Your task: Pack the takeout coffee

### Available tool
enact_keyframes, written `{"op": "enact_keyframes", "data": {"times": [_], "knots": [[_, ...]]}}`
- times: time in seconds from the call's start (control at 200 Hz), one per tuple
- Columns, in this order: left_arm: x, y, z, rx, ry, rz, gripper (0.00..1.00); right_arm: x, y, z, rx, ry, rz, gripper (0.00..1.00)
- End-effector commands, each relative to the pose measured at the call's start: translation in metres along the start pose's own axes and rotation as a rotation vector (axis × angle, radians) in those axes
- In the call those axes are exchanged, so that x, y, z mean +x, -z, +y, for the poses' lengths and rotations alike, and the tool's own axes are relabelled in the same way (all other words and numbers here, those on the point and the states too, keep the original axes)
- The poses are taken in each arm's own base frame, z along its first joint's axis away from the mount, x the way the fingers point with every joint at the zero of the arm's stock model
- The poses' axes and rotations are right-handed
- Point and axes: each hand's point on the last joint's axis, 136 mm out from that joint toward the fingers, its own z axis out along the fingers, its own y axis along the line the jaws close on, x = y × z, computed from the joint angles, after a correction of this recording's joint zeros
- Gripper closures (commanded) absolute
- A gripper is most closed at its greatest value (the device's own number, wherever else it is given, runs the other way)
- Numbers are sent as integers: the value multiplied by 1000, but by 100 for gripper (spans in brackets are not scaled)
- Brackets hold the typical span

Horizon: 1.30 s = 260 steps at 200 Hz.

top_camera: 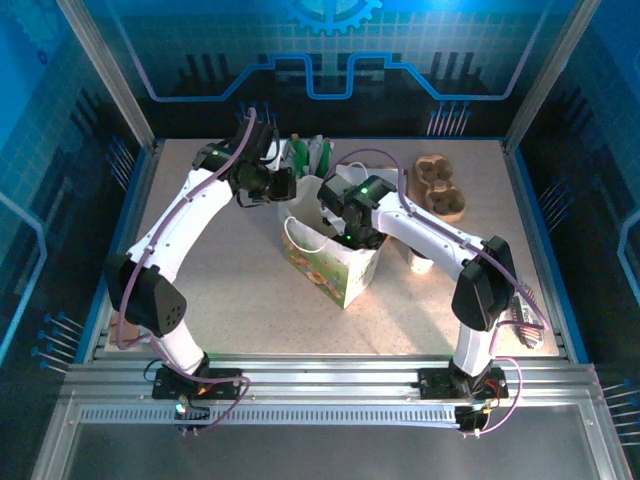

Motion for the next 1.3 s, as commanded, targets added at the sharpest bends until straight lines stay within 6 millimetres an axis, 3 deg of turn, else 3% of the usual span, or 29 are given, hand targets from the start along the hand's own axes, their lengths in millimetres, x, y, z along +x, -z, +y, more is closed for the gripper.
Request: {"op": "enact_keyframes", "data": {"times": [0.0, 0.165, 0.415, 0.715, 0.961, 1.296], "knots": [[2, 5, 1, -6, -26, -11, 85, 5, -7, 4, -40, 6, 49, 47], [3, 5, 0, 0, -28, -11, 85, 5, -14, 6, -74, 8, 72, 47], [3, 5, -1, 9, -32, -12, 85, -3, 0, 8, -86, 17, 44, 47], [4, 5, 0, 10, -36, -15, 85, 1, -18, 8, -116, 1, 76, 47], [4, 6, -2, 16, -40, -18, 85, -7, -16, 7, -115, 12, 79, 47], [3, 7, -1, 11, -40, -27, 84, 9, -38, 12, -115, -10, 102, 47]]}}
